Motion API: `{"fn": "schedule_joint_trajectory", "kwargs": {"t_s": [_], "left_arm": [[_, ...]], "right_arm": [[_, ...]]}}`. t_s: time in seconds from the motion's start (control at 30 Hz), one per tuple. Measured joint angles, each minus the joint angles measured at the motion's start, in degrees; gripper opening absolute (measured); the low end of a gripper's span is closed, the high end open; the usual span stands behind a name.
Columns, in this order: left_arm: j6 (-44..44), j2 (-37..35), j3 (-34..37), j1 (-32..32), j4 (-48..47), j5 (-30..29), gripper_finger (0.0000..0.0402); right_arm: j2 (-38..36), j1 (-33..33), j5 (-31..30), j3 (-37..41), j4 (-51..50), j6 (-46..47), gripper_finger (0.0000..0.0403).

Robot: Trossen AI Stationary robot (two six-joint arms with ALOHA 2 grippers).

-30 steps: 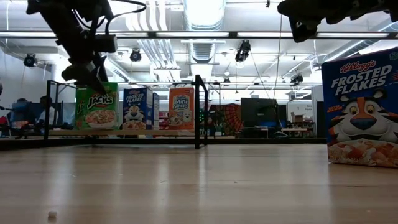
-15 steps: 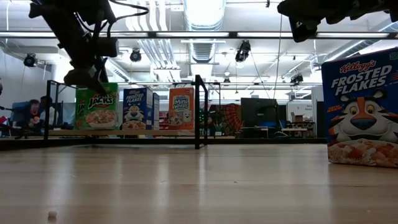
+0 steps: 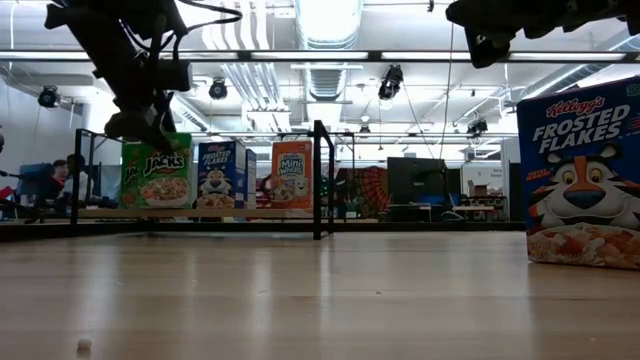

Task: Stack cereal on shelf
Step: Put the green cereal box on the shelf aligned with the green cereal boxes

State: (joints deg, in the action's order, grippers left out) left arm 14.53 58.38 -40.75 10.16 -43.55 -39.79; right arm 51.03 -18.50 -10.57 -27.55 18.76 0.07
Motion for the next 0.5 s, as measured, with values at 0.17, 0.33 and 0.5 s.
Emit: {"fn": "schedule_joint_trajectory", "kwargs": {"t_s": [0.17,0.33,0.5], "left_arm": [[2.0,0.74,0.17,0.01,0.15,-4.45,0.018],[-0.81,0.6,0.15,-0.39,0.73,-2.12,0.018],[0.37,0.23,0.01,-0.99,0.19,-2.06,0.018]], "right_arm": [[0.0,0.02,-0.04,0.0,0.0,-0.13,0.0009],[0.0,0.02,-0.06,0.0,-0.02,-0.13,0.0009],[0.0,0.02,-0.06,0.0,-0.02,-0.1,0.0009]]}}
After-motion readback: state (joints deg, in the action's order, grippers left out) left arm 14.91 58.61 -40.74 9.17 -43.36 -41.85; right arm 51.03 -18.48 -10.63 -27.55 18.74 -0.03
